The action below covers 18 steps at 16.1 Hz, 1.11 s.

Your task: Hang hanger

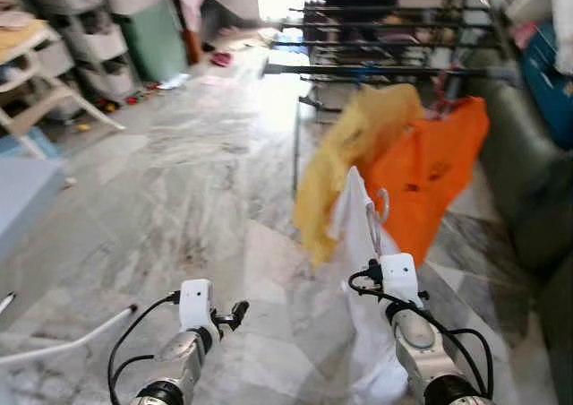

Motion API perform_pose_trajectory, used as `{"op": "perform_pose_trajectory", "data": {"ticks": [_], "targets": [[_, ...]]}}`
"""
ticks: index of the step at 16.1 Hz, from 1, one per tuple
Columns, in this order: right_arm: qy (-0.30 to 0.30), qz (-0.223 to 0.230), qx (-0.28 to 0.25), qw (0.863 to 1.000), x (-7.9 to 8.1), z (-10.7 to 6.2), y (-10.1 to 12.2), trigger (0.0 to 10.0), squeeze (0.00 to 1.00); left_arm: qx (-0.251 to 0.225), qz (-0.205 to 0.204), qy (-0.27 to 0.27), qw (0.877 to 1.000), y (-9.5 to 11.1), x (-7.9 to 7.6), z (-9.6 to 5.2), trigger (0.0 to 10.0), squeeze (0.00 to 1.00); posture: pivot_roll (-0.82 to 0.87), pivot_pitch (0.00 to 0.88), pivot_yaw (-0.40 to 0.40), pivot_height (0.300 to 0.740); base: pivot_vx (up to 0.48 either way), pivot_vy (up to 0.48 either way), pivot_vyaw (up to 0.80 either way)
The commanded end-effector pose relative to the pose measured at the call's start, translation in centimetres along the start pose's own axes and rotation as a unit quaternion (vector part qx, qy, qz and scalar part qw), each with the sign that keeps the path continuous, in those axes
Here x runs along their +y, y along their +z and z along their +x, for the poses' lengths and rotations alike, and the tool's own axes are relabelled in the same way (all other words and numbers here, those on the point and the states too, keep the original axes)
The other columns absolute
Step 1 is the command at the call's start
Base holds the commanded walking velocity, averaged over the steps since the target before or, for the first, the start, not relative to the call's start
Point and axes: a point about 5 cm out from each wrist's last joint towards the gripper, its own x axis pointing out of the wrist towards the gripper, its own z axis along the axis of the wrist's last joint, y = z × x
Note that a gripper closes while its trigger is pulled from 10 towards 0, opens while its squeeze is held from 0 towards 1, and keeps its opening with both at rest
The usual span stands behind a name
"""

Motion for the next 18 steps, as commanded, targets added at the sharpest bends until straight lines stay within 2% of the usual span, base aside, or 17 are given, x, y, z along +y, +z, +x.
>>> {"op": "perform_pose_trajectory", "data": {"ticks": [1, 7, 11, 14, 18], "targets": [[0.016, 0.006, -0.009, 1.0, 1.1, 0.3, 0.6, 10.0, 0.0, 0.002, -0.001, 0.018, 1.0, 0.1, 1.2, -0.3, 10.0, 0.0, -0.18, 0.0, 0.092, 0.74, 0.0, 0.48, 0.0], [0.008, 0.013, -0.001, 1.0, 1.1, 0.3, 0.4, 10.0, 0.0, 0.002, 0.0, 0.015, 1.0, 0.3, 1.2, -0.2, 10.0, 0.0, -0.17, 0.0, 0.096, 0.74, 0.0, 0.48, 0.0], [-0.003, 0.027, 0.027, 0.999, 0.6, 0.1, -0.5, 10.0, 0.0, 0.001, 0.002, 0.025, 1.0, 0.3, 1.4, -0.3, 10.0, 0.0, -0.17, 0.0, 0.078, 0.74, 0.0, 0.46, 0.0], [0.01, 0.025, 0.05, 0.998, 0.7, -0.1, -1.1, 10.0, 0.0, 0.002, -0.01, 0.05, 0.999, -0.4, 1.8, -0.6, 10.0, 0.0, -0.13, 0.0, 0.025, 0.74, 0.0, 0.0, 0.0], [0.037, 0.01, 0.052, 0.998, 1.6, 0.3, -0.6, 10.0, 0.0, -0.005, -0.029, 0.069, 0.997, -1.1, 2.1, -0.9, 10.0, 0.0, -0.09, 0.0, -0.026, 0.74, 0.0, 0.0, 0.0]]}}
